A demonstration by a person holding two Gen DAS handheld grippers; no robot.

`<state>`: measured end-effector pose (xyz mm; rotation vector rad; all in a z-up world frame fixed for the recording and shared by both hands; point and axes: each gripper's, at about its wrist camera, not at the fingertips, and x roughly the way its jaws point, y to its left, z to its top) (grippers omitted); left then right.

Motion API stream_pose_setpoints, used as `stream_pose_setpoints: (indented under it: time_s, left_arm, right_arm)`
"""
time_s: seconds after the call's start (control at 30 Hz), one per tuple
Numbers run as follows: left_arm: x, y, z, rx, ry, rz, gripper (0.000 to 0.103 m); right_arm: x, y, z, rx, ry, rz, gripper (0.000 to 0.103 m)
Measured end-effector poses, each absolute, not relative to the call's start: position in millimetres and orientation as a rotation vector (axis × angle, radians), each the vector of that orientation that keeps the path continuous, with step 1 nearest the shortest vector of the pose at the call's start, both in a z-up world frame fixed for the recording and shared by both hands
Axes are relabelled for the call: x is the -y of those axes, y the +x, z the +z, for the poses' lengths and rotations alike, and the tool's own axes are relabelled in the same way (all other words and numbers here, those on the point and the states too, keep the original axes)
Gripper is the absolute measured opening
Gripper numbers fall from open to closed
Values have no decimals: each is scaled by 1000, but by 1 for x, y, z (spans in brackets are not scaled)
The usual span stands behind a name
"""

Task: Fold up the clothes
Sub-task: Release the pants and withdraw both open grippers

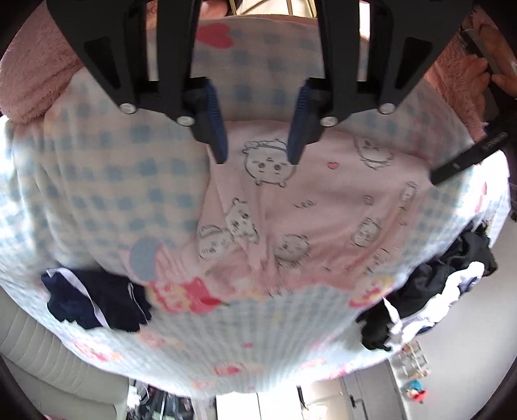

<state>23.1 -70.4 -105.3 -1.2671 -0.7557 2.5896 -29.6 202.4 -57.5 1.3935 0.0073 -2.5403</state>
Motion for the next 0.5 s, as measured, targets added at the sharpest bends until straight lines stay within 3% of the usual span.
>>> stream_pose_setpoints:
  time_s: [0.07, 0.13, 0.27, 0.5]
  left_arm:
    - [65, 23, -109, 762, -1281, 2568, 35]
    - [58, 28, -102, 679, -1260, 2606, 11]
    - [53, 34, -88, 562, -1248, 2696, 7]
    - [75, 41, -89, 544, -1341, 2773, 8]
  right_arm:
    - [-203, -32, -67, 3, 1431, -2524, 42]
    - [-209, -32, -77, 41, 1479, -2524, 42]
    - [-226, -33, -78, 86, 1527, -2583, 42]
    - [-233, -29, -75, 143, 1508, -2569, 42]
